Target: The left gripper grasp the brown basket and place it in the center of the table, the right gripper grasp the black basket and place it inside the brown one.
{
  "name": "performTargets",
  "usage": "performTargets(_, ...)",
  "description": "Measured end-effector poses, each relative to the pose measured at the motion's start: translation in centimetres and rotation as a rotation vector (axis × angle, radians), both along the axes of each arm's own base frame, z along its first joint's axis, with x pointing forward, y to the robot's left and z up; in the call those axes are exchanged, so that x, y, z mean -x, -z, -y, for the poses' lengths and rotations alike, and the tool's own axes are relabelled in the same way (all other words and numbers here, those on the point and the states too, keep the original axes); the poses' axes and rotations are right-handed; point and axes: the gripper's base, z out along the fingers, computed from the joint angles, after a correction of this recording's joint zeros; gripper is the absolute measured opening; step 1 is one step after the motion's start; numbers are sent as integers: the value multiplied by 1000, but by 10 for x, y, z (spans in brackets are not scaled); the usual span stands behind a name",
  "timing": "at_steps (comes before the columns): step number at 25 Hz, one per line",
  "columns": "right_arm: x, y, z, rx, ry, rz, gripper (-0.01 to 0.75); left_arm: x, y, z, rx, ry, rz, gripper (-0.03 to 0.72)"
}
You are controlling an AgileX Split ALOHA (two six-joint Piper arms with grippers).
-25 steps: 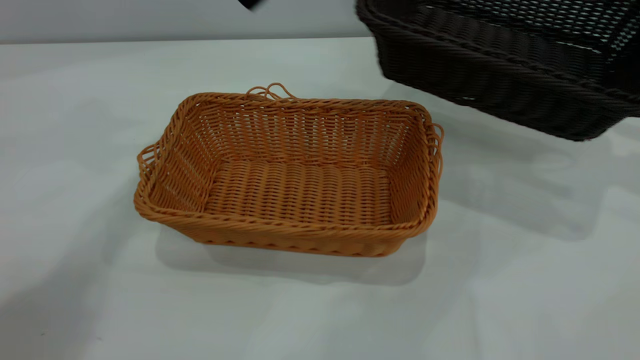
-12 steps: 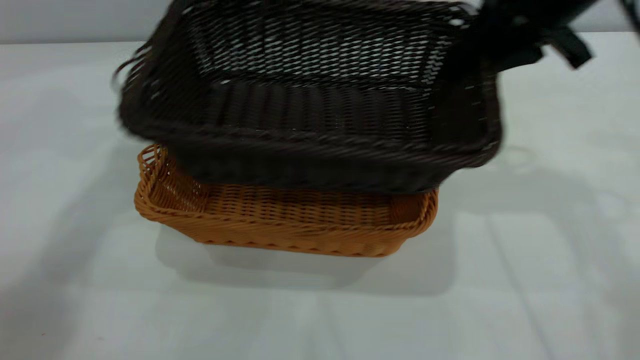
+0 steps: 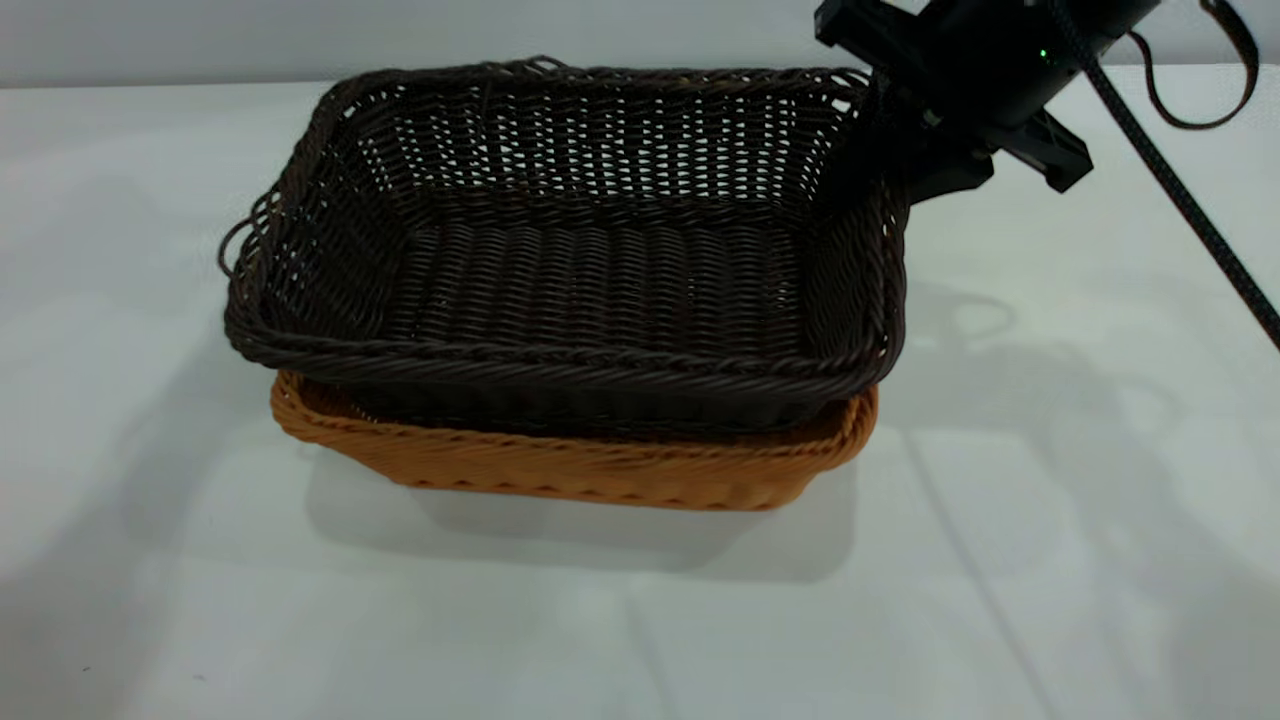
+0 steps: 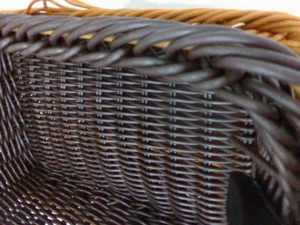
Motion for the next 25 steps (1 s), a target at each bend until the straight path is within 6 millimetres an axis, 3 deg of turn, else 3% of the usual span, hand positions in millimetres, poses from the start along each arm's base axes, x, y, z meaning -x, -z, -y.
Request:
performTargets(5, -1, 5, 0, 3, 1, -3, 92, -1, 0, 0, 1, -3, 8, 474)
performTargets(8, -1, 5, -1, -6, -15, 15, 134, -1, -1, 0, 2, -5, 16, 474)
performTargets(15, -5, 2, 1, -35, -52, 76, 398, -2, -1, 0, 3, -7, 20, 474)
performTargets(19, -16, -6, 23, -41, -63, 134, 534, 1, -9, -1, -5, 1, 27, 474)
performTargets(22, -29, -35, 55, -43, -28, 237, 577, 10, -36, -5, -18, 9, 54, 474)
performTargets(25, -35, -90, 86, -53, 2, 384, 584, 26, -79, -10, -6, -22, 104, 474)
